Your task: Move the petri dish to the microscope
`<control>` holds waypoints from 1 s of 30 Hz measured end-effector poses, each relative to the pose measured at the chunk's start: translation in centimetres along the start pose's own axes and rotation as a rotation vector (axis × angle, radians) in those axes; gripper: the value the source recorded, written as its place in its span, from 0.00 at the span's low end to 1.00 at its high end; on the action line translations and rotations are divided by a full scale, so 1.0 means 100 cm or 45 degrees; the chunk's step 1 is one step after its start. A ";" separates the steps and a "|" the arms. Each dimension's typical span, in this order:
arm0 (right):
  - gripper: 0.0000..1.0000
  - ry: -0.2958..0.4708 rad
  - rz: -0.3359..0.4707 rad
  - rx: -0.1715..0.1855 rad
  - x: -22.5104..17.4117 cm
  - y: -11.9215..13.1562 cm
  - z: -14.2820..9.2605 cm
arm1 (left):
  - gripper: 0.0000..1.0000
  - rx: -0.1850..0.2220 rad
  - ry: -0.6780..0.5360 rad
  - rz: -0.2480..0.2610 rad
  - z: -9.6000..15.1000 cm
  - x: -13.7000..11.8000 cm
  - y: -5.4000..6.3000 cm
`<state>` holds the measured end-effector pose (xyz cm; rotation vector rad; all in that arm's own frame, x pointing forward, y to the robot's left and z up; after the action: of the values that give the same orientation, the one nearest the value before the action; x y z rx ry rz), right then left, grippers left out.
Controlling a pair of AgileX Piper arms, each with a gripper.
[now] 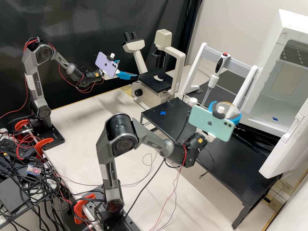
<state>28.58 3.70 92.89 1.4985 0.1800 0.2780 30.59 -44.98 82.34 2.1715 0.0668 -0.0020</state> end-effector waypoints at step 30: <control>0.00 0.386 -0.406 -0.072 -0.003 -0.186 -0.183 | 1.00 0.000 0.000 0.000 0.000 0.000 0.000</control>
<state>24.32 20.12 73.09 1.3426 0.6414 0.2492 30.59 -44.98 82.34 2.1715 0.0668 -0.0020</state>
